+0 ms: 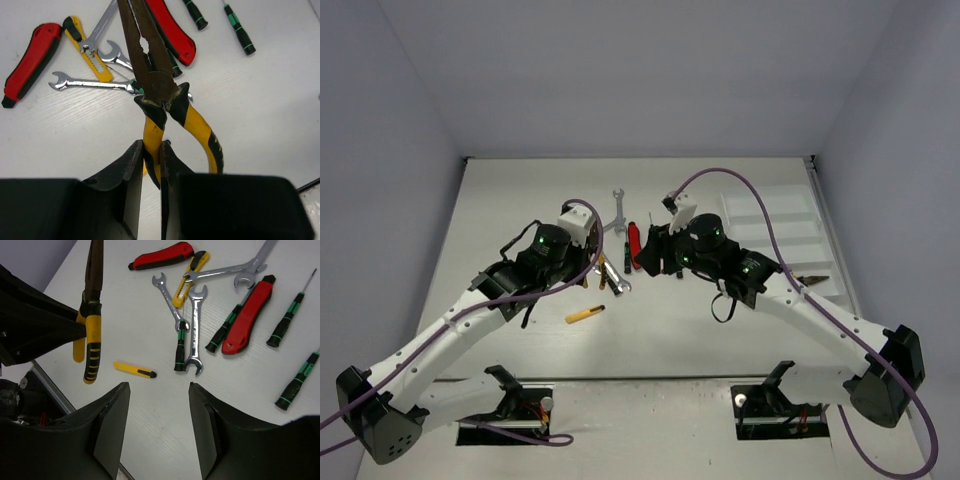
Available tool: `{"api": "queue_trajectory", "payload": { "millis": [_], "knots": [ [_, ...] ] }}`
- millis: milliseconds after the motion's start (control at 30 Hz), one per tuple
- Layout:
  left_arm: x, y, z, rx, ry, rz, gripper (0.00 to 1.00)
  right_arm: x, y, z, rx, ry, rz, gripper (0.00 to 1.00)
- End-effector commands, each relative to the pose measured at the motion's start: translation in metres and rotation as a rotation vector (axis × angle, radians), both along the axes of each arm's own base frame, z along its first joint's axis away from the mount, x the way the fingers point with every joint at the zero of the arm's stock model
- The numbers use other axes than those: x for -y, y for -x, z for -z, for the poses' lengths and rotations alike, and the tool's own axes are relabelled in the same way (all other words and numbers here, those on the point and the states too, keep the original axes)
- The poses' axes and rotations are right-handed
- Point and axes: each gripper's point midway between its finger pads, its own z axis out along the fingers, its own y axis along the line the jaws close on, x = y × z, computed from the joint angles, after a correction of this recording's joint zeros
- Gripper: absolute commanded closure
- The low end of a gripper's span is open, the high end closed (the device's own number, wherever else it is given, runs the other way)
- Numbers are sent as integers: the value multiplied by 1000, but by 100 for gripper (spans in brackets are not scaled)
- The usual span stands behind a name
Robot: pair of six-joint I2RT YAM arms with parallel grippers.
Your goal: Sort the tools into containers
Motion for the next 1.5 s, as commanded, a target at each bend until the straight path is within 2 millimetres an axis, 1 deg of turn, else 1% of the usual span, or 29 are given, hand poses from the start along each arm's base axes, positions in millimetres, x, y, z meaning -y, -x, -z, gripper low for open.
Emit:
{"api": "queue_trajectory", "payload": {
  "millis": [0, 167, 300, 400, 567, 667, 733, 800, 833, 867, 933, 1000, 1033, 1067, 1100, 1133, 1167, 1200, 1233, 1267, 1300, 1333, 1367, 1400, 1467],
  "knots": [
    [16, -13, -53, 192, 112, -2, 100, -30, -4, -45, 84, -112, -21, 53],
    [22, -11, -64, 225, 138, 12, 100, -55, 6, -50, 86, -128, -64, 53],
    [27, -8, -68, 228, 158, 27, 100, -69, 9, -51, 91, -137, -86, 54],
    [32, -5, -72, 241, 169, 46, 100, -75, 8, -50, 94, -137, -88, 55],
    [37, 3, -76, 262, 189, 98, 100, -81, 6, -46, 94, -134, -80, 62],
    [37, 5, -77, 274, 195, 111, 100, -83, 7, -47, 100, -140, -77, 70],
    [36, 5, -76, 280, 194, 111, 100, -82, 6, -48, 106, -143, -71, 77],
    [36, 4, -75, 284, 195, 110, 100, -78, 5, -51, 120, -147, -53, 93],
    [36, 3, -75, 287, 196, 106, 100, -76, 4, -54, 128, -151, -43, 99],
    [36, 3, -75, 287, 194, 101, 93, -73, 4, -54, 131, -151, -34, 100],
    [35, 1, -75, 289, 192, 91, 75, -70, 4, -56, 136, -158, -17, 100],
    [34, -1, -79, 296, 194, 79, 62, -62, 0, -56, 140, -163, 28, 100],
    [32, -1, -82, 302, 196, 71, 59, -55, -4, -53, 136, -160, 74, 100],
    [30, -3, -84, 310, 193, 57, 55, -48, -5, -56, 141, -167, 104, 100],
    [28, -3, -85, 311, 189, 47, 52, -37, -11, -47, 143, -148, 168, 100],
    [25, -3, -90, 319, 189, 35, 48, -26, -12, -51, 144, -168, 218, 100],
    [21, -4, -89, 320, 177, 16, 46, -14, -17, -43, 139, -158, 272, 100],
    [16, -5, -90, 322, 163, -5, 44, -1, -23, -41, 133, -165, 326, 100],
    [10, -6, -91, 325, 149, -28, 42, 13, -28, -44, 127, -193, 378, 100],
    [5, -8, -96, 335, 140, -55, 40, 31, -28, -35, 89, -221, 430, 100],
    [-5, -12, -96, 346, 115, -106, 37, 58, -41, -29, 74, -228, 515, 100],
    [-10, -12, -97, 350, 105, -123, 36, 74, -45, -22, 57, -232, 561, 100],
    [-15, -13, -96, 351, 85, -143, 35, 94, -43, -9, 28, -226, 615, 100],
    [-20, -13, -96, 357, 74, -164, 33, 113, -45, -1, 12, -219, 669, 100],
    [-28, -14, -95, 363, 55, -193, 32, 162, -54, 12, -8, -210, 811, 100]
  ]
}}
